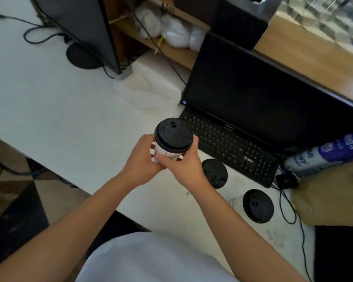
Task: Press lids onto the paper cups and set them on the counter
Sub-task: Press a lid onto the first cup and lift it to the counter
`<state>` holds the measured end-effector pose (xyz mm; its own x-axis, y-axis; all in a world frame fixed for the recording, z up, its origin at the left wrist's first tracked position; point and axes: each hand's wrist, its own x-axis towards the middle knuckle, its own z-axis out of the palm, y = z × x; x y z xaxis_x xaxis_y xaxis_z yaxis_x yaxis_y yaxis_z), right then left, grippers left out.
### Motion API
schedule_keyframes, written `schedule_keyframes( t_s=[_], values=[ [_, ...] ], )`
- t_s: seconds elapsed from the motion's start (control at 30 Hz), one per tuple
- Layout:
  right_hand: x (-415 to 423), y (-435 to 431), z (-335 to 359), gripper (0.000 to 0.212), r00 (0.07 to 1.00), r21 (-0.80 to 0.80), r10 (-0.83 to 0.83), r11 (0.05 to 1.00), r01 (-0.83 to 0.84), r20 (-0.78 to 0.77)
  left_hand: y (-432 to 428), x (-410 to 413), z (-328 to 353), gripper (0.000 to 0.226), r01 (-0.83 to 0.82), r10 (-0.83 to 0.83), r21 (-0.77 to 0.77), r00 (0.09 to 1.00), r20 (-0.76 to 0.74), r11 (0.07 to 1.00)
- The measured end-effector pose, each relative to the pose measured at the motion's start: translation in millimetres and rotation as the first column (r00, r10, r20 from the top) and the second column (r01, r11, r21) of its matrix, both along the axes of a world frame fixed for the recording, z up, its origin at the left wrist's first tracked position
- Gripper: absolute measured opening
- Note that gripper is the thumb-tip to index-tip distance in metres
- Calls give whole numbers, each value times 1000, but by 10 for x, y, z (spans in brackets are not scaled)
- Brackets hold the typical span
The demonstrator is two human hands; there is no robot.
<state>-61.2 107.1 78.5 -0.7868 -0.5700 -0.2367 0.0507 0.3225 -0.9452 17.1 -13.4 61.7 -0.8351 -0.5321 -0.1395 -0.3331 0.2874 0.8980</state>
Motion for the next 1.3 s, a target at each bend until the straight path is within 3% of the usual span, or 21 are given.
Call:
schedule_keyframes(
  t_s=[0.13, 0.3, 0.43, 0.67, 1.03, 1.3],
  values=[
    [-236, 177, 206, 81, 998, -3, 53, 999, -53, 15, -64, -181, 153, 71, 130, -130, -11, 991, -12, 992],
    [-603, 367, 528, 84, 992, -4, 105, 994, -106, -72, -138, -508, 475, 70, 287, -287, -3, 957, -38, 958],
    [-898, 439, 833, 77, 982, -5, 98, 995, -101, -164, -187, -846, 799, 69, 363, -363, -14, 930, -56, 932],
    [-1366, 561, 1334, 83, 948, -64, 28, 997, -50, -316, -164, -1427, 1459, 54, 484, -502, -144, 855, -129, 863],
    [-2232, 844, 2086, 86, 902, -108, -142, 988, 106, -408, 69, -2496, 2204, 54, 531, -611, -319, 746, -263, 785],
    [-2871, 956, 2166, 87, 872, -60, -233, 971, 229, -432, 284, -3251, 2188, 56, 536, -592, -253, 747, -303, 805]
  ],
)
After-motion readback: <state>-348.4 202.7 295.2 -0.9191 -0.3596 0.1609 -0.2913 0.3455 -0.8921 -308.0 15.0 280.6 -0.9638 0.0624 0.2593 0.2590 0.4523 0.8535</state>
